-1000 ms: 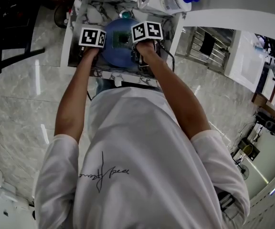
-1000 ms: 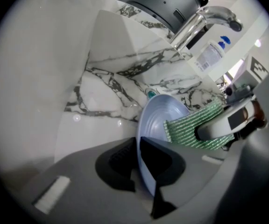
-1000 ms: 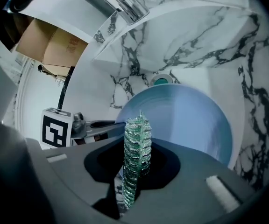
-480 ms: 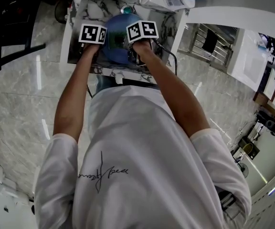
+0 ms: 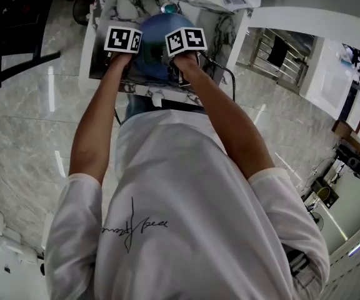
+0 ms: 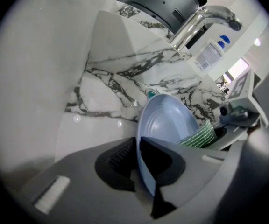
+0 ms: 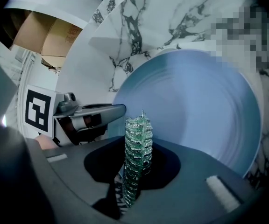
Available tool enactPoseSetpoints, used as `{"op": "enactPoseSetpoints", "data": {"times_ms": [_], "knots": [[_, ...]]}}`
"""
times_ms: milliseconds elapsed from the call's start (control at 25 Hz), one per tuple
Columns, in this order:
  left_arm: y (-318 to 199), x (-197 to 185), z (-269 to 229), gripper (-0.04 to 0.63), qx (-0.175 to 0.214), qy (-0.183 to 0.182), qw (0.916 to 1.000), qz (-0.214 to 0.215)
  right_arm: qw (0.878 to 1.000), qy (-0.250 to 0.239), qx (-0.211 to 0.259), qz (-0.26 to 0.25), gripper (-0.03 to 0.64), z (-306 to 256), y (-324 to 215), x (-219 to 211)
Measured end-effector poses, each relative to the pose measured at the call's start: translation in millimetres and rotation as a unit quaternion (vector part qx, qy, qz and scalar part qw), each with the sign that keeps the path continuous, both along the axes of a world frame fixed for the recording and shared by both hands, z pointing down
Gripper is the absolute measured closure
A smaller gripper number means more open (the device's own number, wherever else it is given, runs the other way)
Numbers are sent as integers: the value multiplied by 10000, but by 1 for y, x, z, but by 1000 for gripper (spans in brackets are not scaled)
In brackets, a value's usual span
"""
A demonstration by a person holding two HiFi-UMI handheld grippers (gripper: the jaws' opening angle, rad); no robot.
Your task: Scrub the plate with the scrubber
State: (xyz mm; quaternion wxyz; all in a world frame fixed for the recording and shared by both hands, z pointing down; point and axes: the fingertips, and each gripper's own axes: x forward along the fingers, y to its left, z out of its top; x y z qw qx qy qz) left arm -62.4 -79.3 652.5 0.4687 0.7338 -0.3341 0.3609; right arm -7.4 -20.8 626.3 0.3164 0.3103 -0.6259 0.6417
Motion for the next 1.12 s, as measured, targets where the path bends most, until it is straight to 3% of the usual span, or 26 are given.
{"op": "enactPoseSetpoints", "data": {"times_ms": [1120], "knots": [[0, 0, -2, 506, -15, 65, 10000, -16, 9996, 258, -74, 90, 552, 2, 10, 27]]}}
